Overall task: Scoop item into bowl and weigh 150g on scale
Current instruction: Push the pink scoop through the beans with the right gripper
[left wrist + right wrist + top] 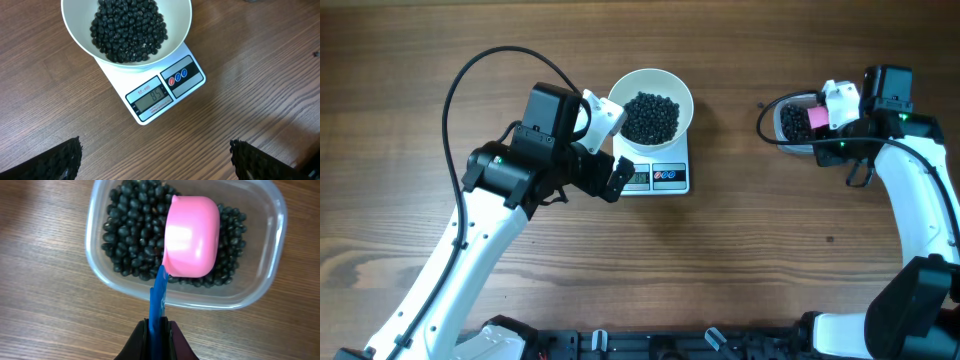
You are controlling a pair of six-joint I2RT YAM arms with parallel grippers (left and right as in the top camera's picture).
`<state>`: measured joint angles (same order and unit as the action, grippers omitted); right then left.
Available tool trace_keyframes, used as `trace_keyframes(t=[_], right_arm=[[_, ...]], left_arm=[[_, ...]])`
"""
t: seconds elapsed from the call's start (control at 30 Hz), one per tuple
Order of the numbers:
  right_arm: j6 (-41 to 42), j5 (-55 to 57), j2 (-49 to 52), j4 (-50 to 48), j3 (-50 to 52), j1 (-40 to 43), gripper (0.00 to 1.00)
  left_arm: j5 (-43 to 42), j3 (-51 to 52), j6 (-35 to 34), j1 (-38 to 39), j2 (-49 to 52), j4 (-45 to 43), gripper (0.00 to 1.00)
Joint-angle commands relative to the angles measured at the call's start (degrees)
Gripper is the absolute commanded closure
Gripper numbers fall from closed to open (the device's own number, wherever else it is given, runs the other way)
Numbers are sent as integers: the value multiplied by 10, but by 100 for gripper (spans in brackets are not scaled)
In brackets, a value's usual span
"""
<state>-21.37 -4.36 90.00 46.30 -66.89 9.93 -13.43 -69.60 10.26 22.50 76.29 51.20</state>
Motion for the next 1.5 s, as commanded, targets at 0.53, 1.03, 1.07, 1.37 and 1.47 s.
trace_keyframes(t=[0.53,1.03,1.07,1.37,1.47], right_arm=[[-26,-226,-9,40,-2,123,96],[-19,-260,-9,38,-1,111,96],[-18,-260,-9,38,-1,109,96],[27,-263,17,16,-1,92,96],[38,-268,17,8,-1,92,96]], left_arm=[[-9,-9,9,3,-2,-1,0],[-9,-9,9,3,-2,-1,0],[-9,-9,9,3,-2,-1,0],[-9,-9,9,3,-2,-1,0],[-9,-9,9,3,-2,-1,0]])
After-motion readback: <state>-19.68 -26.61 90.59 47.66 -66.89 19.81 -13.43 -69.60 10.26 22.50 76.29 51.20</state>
